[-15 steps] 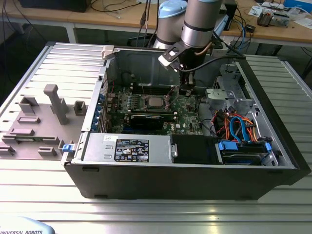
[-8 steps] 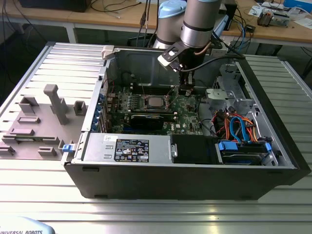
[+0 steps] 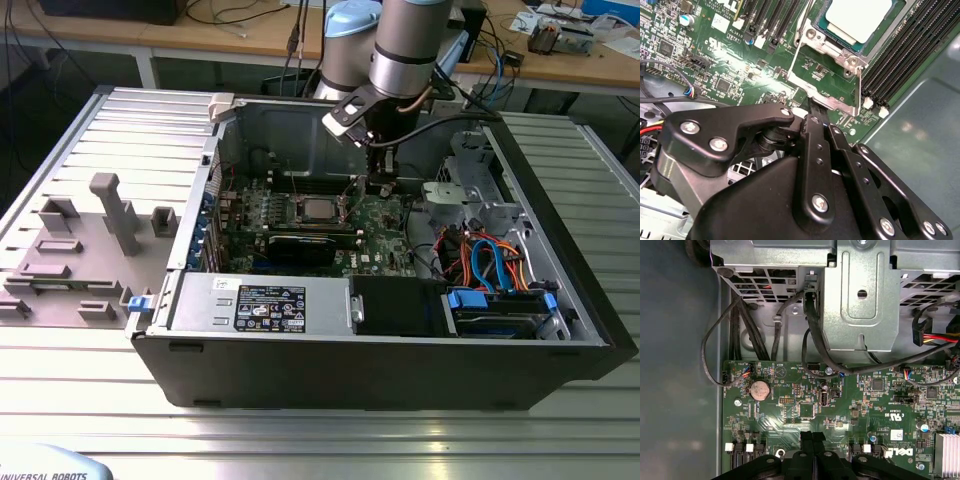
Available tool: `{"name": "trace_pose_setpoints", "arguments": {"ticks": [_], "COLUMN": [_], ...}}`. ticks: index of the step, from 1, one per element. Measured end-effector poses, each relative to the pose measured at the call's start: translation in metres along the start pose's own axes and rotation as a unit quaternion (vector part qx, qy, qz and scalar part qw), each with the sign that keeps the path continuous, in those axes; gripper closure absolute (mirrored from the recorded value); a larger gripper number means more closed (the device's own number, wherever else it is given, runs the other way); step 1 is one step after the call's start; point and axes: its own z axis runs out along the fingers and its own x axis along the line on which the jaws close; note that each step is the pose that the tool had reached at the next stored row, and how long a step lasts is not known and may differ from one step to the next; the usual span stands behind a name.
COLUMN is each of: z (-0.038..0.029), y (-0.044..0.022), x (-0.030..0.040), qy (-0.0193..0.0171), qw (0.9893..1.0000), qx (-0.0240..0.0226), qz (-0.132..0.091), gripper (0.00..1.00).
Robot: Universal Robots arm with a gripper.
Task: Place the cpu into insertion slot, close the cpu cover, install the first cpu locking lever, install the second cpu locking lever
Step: 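Close the cpu cover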
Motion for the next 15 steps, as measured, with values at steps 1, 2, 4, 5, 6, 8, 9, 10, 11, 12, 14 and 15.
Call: {"name": "trace_pose_setpoints", "arguments": {"ticks": [1,2,4,5,6,8,9,10,11,12,14,15], "z": [0.0,0.0,0.0,0.0,0.0,0.0,0.0,0.0,0.0,0.0001,0.0001,0.0001], "y": [-0.0002,-0.0003,-0.0005,-0.0007,-0.0008,-0.0014,-0.0016,-0.0018,-0.0033,-0.005,-0.0052,-0.0054], "x": [0.0,0.0,0.0,0.0,0.0,0.0,0.0,0.0,0.0001,0.0001,0.0001,0.0001], "qy": [0.0,0.0,0.0,0.0,0.0,0.0,0.0,0.0,0.0,0.0,0.0,0.0], "qw": [1.0,1.0,1.0,1.0,1.0,1.0,1.0,1.0,1.0,1.0,1.0,1.0], "qx": [0.0,0.0,0.0,0.0,0.0,0.0,0.0,0.0,0.0,0.0,0.0,0.0], "qz": [0.0,0.0,0.0,0.0,0.0,0.0,0.0,0.0,0.0,0.0,0.0,0.0], "gripper": [0.89,0.89,0.89,0.89,0.89,0.89,0.89,0.89,0.89,0.89,0.89,0.89]}}
